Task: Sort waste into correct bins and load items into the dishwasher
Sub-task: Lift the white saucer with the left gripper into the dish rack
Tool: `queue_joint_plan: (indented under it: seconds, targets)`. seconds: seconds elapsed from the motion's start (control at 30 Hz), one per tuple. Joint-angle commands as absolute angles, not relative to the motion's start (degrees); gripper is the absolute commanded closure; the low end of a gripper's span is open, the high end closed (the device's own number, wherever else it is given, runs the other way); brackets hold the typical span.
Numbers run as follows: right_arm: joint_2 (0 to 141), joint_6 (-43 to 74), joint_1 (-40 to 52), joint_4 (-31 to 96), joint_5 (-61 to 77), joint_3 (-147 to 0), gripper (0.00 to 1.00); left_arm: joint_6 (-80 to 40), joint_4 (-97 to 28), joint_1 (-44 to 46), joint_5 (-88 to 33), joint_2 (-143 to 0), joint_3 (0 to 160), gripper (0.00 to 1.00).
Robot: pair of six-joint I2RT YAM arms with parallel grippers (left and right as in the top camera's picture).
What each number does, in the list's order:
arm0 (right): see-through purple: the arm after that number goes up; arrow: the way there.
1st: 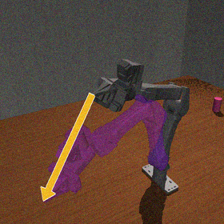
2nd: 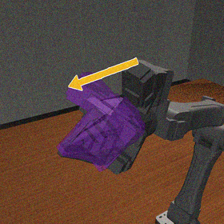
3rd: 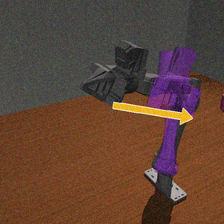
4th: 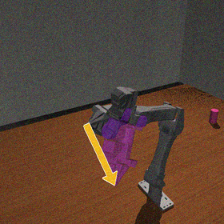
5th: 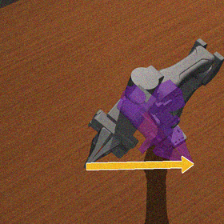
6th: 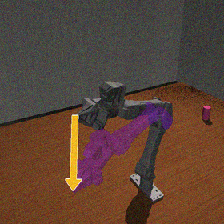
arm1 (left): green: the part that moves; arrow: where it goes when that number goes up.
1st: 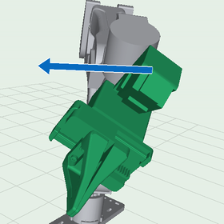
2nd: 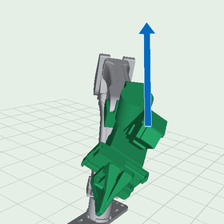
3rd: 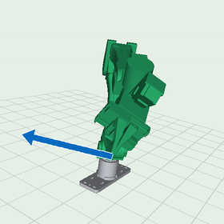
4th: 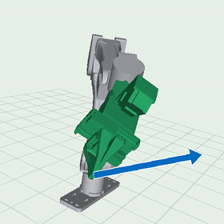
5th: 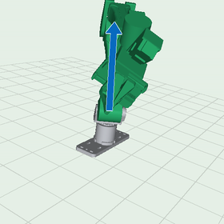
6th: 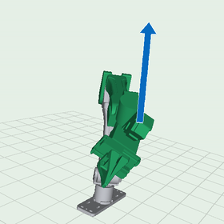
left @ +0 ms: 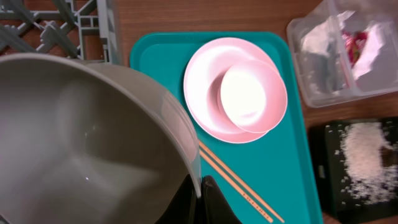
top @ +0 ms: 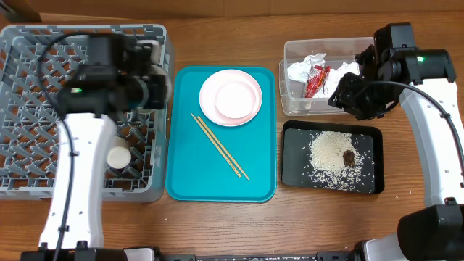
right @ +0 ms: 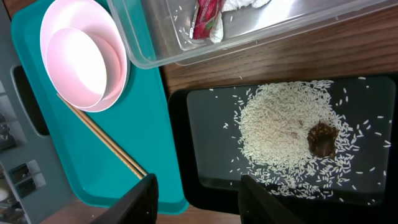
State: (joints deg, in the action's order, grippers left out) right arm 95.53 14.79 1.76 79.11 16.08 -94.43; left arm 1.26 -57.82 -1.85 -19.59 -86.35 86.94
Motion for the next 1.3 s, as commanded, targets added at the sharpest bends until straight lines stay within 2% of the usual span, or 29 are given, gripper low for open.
queue_joint_plan:
  seconds: [0.0, 0.27, 0.4, 0.6, 0.9, 1.1, 1.13, 1.2, 1.27]
  targets:
    - [94.3, 14.5, 1.7, 79.0, 15.4, -95.7, 0.56, 10.1, -57.6, -10.5, -38.5, -87.3, 87.8, 0.96]
    - [94.3, 14.5, 1.7, 79.3, 15.4, -95.7, 0.56, 16.9, -57.7, -23.9, -59.6, -94.7, 87.7, 0.96]
    - [94.3, 14.5, 1.7, 79.3, 15.4, -95.7, 0.57, 18.1, -56.6, -27.3, -69.9, -101.1, 87.7, 0.96]
    - [94.3, 14.5, 1.7, 79.6, 15.4, -95.7, 0.56, 18.0, -52.9, -29.5, -78.4, -109.2, 87.7, 0.96]
    - [94.3, 14.5, 1.7, 79.9, 15.4, -95.7, 0.57, 18.0, -50.3, -30.9, -82.0, -116.8, 87.8, 0.96]
    - [94.3, 14.5, 1.7, 80.1, 15.4, -95.7, 0.57, 17.7, -51.5, -33.9, -77.0, -117.6, 87.8, 0.96]
    - [94.3, 14.5, 1.7, 80.1, 15.4, -95.7, 0.57, 17.7, -52.2, -34.5, -75.9, -117.6, 87.8, 0.95]
    - [94.3, 14.5, 1.7, 80.1, 15.4, -95.7, 0.57, 17.8, -53.5, -35.8, -73.9, -117.6, 87.8, 0.85]
    - [94.3, 14.5, 1.7, 80.1, 15.4, -95.7, 0.57, 17.8, -54.5, -37.0, -72.9, -117.6, 87.8, 0.59]
